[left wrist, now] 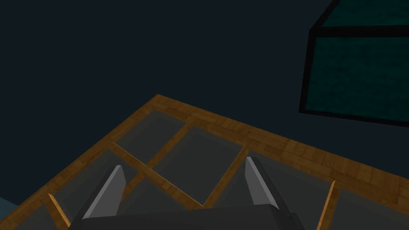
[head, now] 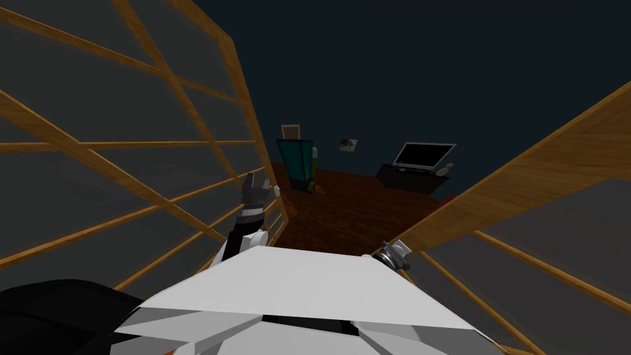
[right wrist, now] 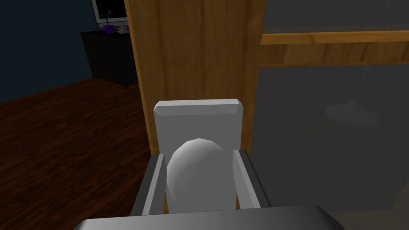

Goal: Push the door open

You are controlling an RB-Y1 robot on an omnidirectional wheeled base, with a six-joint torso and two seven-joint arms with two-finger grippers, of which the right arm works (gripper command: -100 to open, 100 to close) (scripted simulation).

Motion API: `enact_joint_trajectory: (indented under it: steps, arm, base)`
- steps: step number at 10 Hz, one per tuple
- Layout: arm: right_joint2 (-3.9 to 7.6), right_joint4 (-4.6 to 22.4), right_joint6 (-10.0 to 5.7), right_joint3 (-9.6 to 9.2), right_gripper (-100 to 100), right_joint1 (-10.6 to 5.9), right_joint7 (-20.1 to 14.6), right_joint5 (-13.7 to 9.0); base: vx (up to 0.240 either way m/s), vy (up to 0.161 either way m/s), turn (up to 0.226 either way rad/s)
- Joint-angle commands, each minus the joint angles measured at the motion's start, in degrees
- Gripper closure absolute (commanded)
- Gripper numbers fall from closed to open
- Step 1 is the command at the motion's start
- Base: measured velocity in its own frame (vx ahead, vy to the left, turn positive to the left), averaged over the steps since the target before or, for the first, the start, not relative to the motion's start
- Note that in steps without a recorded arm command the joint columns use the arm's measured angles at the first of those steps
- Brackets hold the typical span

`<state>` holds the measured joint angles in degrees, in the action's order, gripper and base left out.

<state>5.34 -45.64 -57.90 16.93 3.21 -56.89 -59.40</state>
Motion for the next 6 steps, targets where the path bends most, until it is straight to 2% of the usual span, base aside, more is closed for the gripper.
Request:
enact_joint_trajectory:
  steps: [1,2,3,6]
  arm:
    - [0.25,-0.28,-0.27,1.15,100,0.3,0.36,-0.99]
    - [-0.22,-1.17,0.23,0.77,100,0.58,0.74,-0.74]
    - [0.17,-1.25,-0.2,1.95,100,0.95,1.09,-1.78]
    - [0.55,-0.95,-0.92,3.63,100,1.41,1.26,-3.42]
  base:
    - [0.197,-0.089,-0.053]
    - [0.091,-0.046,-0.032]
    - [0.121,-0.084,-0.051]
    - [0.18,-0.135,-0.046]
